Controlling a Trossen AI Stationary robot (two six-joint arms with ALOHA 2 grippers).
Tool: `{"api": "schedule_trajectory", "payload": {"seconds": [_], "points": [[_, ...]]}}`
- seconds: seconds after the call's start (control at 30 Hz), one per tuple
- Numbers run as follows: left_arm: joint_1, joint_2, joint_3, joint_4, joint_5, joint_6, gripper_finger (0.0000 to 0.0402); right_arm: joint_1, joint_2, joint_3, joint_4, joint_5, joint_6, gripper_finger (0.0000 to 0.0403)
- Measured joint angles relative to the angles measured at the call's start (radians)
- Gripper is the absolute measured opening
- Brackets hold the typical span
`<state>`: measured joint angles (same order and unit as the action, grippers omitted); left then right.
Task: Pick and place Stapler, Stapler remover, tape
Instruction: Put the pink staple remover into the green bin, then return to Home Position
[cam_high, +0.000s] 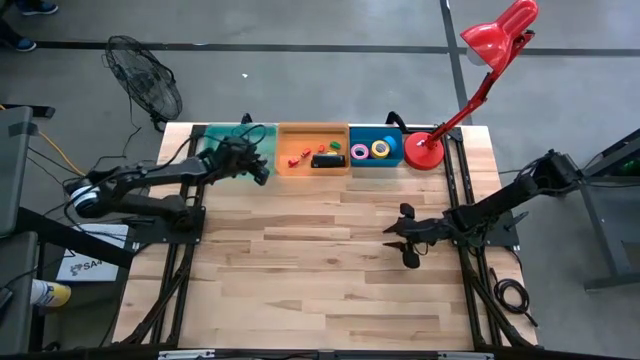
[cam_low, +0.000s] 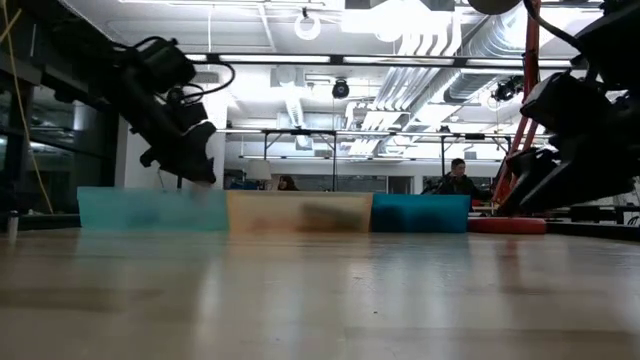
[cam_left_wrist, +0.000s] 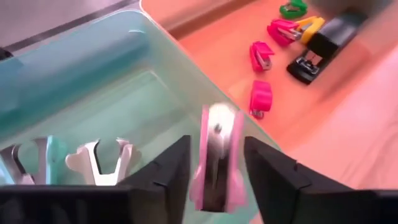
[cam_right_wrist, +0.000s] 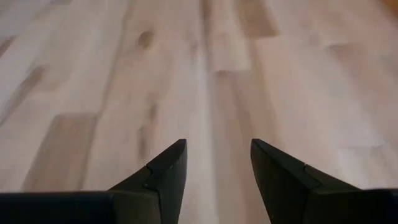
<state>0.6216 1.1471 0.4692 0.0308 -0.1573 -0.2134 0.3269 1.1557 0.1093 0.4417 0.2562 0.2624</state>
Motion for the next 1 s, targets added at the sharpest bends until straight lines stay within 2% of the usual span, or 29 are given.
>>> {"api": "schedule_trajectory", "payload": {"seconds": [0.17, 0.33, 0.4, 0.5, 0.6, 0.67, 0.73, 0.8, 0.9, 1.0], "points": [[0.0, -0.071, -0.076, 0.071, 0.012, 0.046, 0.0191, -0.01, -0.027, 0.0, 0.026, 0.115, 0.001, 0.0169], [0.0, -0.081, -0.115, 0.133, 0.022, 0.108, 0.0204, -0.013, -0.108, 0.0, 0.026, 0.157, -0.038, 0.0169], [0.0, -0.082, -0.12, 0.141, 0.08, 0.134, 0.0205, -0.013, -0.159, 0.0, 0.022, 0.156, -0.056, 0.0169], [0.0, -0.084, -0.13, 0.164, 0.224, 0.159, 0.0205, -0.008, -0.251, 0.0, -0.003, 0.155, -0.063, 0.017], [-0.009, -0.108, -0.165, 0.252, 0.369, 0.187, 0.0206, 0.009, -0.352, 0.0, -0.08, 0.162, -0.063, 0.0169], [-0.037, -0.139, -0.202, 0.323, 0.41, 0.184, 0.0206, 0.029, -0.416, 0.0, -0.131, 0.164, -0.058, 0.017], [-0.074, -0.19, -0.244, 0.381, 0.417, 0.182, 0.0206, 0.06, -0.472, 0.0, -0.173, 0.202, -0.046, 0.0169], [-0.125, -0.252, -0.295, 0.41, 0.415, 0.169, 0.0207, 0.099, -0.521, -0.004, -0.204, 0.284, -0.03, 0.0169], [-0.214, -0.35, -0.356, 0.447, 0.402, 0.153, 0.0207, 0.151, -0.576, -0.05, -0.147, 0.388, -0.022, 0.0169], [-0.308, -0.446, -0.392, 0.442, 0.358, 0.135, 0.0207, 0.179, -0.609, -0.099, -0.033, 0.342, -0.035, 0.017]]}}
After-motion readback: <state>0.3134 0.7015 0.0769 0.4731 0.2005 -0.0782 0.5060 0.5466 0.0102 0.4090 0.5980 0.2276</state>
